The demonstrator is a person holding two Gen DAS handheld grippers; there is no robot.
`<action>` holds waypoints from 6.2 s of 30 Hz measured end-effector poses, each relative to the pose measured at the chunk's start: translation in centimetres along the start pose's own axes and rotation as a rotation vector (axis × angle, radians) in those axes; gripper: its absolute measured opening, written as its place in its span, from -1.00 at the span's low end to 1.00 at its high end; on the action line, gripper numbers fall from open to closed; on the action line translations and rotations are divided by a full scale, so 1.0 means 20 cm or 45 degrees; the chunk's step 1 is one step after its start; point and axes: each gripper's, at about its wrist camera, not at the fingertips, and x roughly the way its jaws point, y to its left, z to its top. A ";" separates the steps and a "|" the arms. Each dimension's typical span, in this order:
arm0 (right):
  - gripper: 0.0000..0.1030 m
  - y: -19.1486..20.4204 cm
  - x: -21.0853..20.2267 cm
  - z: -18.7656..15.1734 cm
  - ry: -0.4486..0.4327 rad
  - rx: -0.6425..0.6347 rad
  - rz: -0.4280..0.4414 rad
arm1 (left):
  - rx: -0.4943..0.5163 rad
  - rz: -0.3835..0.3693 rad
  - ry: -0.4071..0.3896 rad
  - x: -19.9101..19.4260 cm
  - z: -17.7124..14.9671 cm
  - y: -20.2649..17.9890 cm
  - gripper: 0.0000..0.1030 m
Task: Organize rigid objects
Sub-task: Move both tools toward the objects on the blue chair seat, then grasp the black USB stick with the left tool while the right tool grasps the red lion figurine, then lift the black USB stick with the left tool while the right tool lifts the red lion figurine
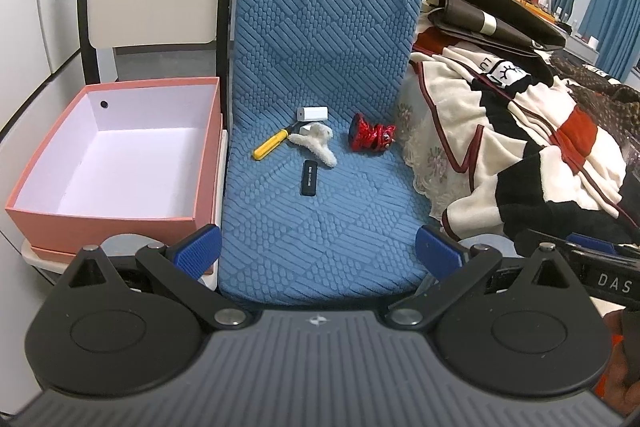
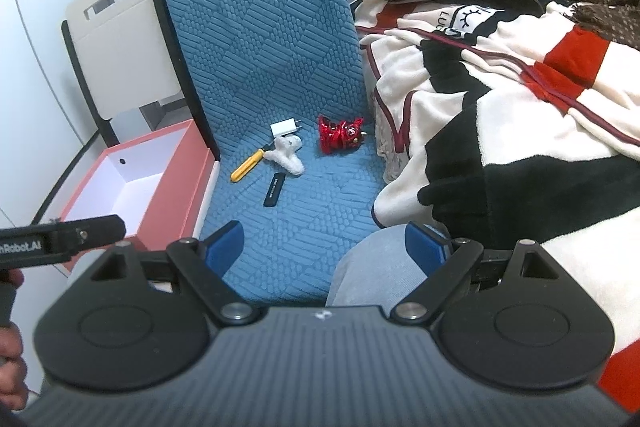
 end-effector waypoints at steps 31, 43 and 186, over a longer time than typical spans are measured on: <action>0.73 -0.05 0.37 0.02 0.083 0.044 -0.036 | -0.016 -0.001 0.124 0.46 0.07 0.07 1.00; 0.73 -0.08 0.67 0.10 0.076 0.100 -0.035 | 0.026 -0.017 0.139 0.80 0.19 0.09 1.00; 0.19 -0.06 1.65 0.16 0.245 0.018 -0.148 | -0.101 -0.149 0.221 1.75 0.34 0.21 -0.49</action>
